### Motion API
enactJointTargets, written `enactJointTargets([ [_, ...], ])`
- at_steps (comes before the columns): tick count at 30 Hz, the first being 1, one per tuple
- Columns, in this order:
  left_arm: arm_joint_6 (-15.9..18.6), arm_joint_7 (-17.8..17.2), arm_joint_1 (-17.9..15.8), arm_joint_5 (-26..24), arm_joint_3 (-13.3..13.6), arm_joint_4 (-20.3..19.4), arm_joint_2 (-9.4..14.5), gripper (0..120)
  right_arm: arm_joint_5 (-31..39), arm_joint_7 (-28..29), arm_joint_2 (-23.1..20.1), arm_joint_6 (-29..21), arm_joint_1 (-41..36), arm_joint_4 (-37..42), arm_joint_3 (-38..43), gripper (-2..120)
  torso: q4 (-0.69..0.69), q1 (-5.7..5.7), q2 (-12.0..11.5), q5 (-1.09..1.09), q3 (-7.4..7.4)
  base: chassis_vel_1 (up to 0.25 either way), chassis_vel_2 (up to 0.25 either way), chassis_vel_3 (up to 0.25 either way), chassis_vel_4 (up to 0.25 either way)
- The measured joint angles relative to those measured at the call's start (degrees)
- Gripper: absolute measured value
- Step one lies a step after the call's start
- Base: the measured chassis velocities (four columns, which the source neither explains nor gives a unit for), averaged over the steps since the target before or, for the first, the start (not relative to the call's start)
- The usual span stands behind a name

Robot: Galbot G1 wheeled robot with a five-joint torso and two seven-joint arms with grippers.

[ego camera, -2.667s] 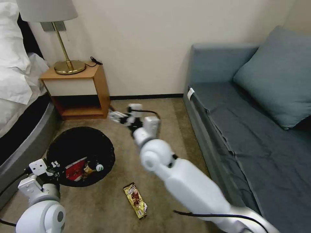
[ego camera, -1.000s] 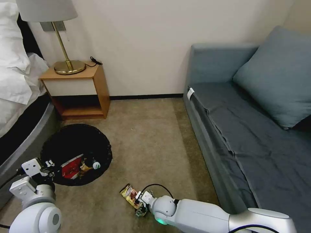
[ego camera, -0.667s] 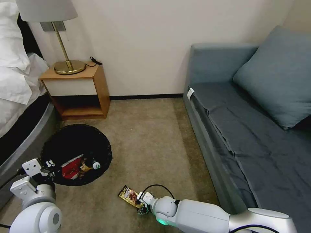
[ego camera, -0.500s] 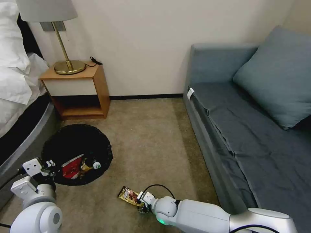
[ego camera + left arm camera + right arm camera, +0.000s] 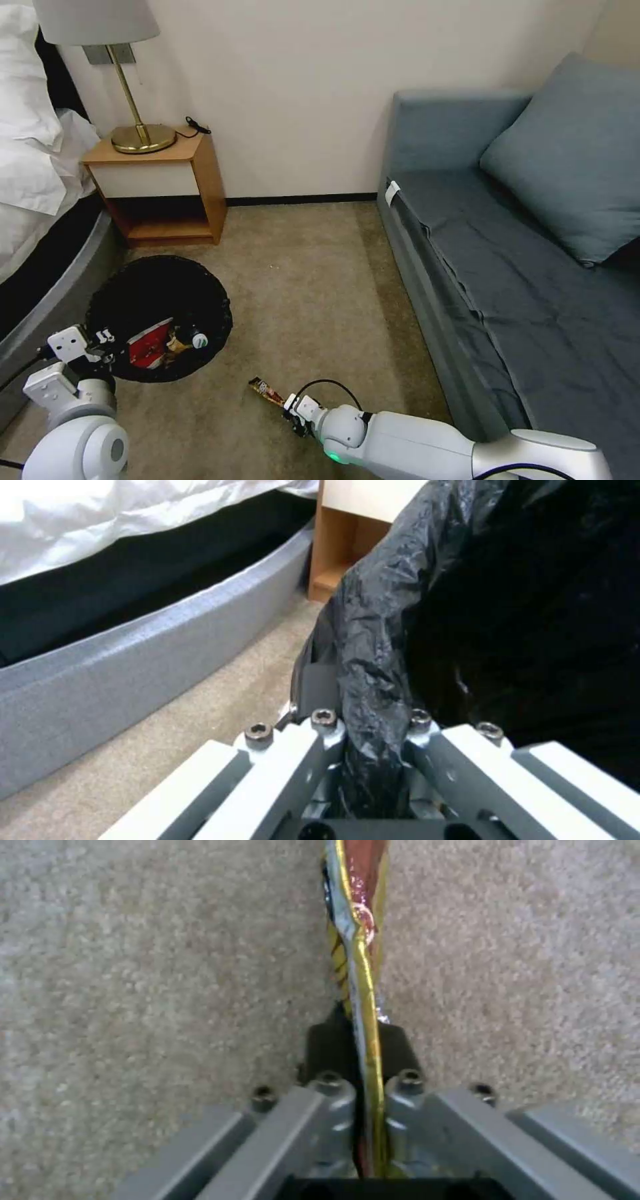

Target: Pick up the trash bin, then pick up the garbage on the floor and place it into the trash bin.

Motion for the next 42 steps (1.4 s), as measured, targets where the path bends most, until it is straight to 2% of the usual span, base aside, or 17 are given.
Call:
enactJointTargets([
  [13,0.0,0.0,-0.3,0.3,0.4,0.6,-0.1,3,-1.0,1.6,-2.5,2.4,0.0,2.4,2.2,0,0.01,0.0,0.0,0.02,0.0,0.0,0.0,0.0,0.0],
  [15,0.0,0.0,-0.5,0.4,0.6,0.9,0.1,3,-1.8,2.7,-5.2,3.0,0.0,5.0,5.5,0,0.01,0.0,0.0,0.02,0.0,0.0,0.0,0.0,0.0],
  [16,0.0,0.0,-0.5,0.4,0.6,0.9,0.1,3,-1.8,2.7,-5.2,3.0,0.0,5.0,5.5,0,0.01,0.0,0.0,0.02,0.0,0.0,0.0,0.0,0.0],
  [21,0.1,0.1,-1.2,0.4,1.0,1.7,0.9,3,-5.5,3.4,-13.6,4.2,0.2,12.4,19.4,0,-0.01,0.0,0.0,0.01,0.0,0.0,0.0,0.0,0.0],
  [22,0.1,0.1,-1.2,0.4,1.0,1.7,0.9,3,-5.5,3.4,-13.6,4.2,0.2,12.4,19.4,0,-0.01,0.0,0.0,0.01,0.0,0.0,0.0,0.0,0.0],
  [25,0.1,0.3,-1.6,0.7,1.7,2.8,1.2,3,-4.7,4.3,-16.2,5.9,0.9,18.9,28.0,0,-0.01,0.0,0.0,0.02,0.0,0.0,0.0,0.0,0.0],
  [26,0.1,0.3,-1.6,0.7,1.7,2.8,1.2,3,-4.7,4.3,-16.2,5.9,0.9,18.9,28.0,0,-0.01,0.0,0.0,0.02,0.0,0.0,0.0,0.0,0.0],
  [29,0.1,0.5,-1.9,1.2,2.6,3.3,1.2,3,-0.4,5.7,-17.5,6.5,2.8,27.4,30.3,0,-0.01,0.0,0.0,0.0,0.0,0.0,0.0,0.0,0.0],
  [30,0.2,0.6,-2.0,1.3,3.0,3.3,1.1,3,2.6,7.0,-17.2,6.5,3.5,31.4,29.9,0,-0.01,0.0,0.0,0.0,0.0,0.0,0.0,0.0,0.0],
  [32,0.3,0.7,-2.0,1.3,3.3,3.3,1.0,3,5.2,8.1,-16.5,6.4,4.2,34.2,29.2,0,-0.01,0.0,0.0,0.0,-0.01,0.0,0.0,0.0,0.0],
  [35,0.5,0.8,-2.0,1.4,4.1,3.0,0.8,3,11.9,11.6,-11.0,6.1,6.3,38.2,25.0,0,-0.01,0.0,0.0,0.0,0.0,0.0,0.0,0.0,0.0],
  [36,0.5,0.8,-2.0,1.4,4.1,3.0,0.8,3,11.9,11.6,-11.0,6.1,6.3,38.2,25.0,0,-0.01,0.0,0.0,0.0,0.0,0.0,0.0,0.0,0.0],
  [39,0.8,0.9,-1.9,1.4,4.4,2.1,0.3,3,15.1,13.3,-3.7,6.5,9.7,36.8,19.1,0,0.04,0.0,0.0,-0.01,-0.01,0.0,0.0,0.0,0.0],
  [41,0.9,0.9,-1.8,1.4,4.5,1.9,0.2,3,15.2,13.4,-2.7,6.8,10.4,36.0,17.9,0,0.04,0.0,0.0,-0.01,0.0,0.0,0.0,0.0,0.0],
  [42,1.0,0.9,-1.7,1.3,4.7,1.5,0.0,3,15.0,13.5,-0.5,7.8,11.8,33.7,14.9,0,0.04,0.0,0.0,-0.02,0.0,0.0,0.0,0.0,0.0],
])
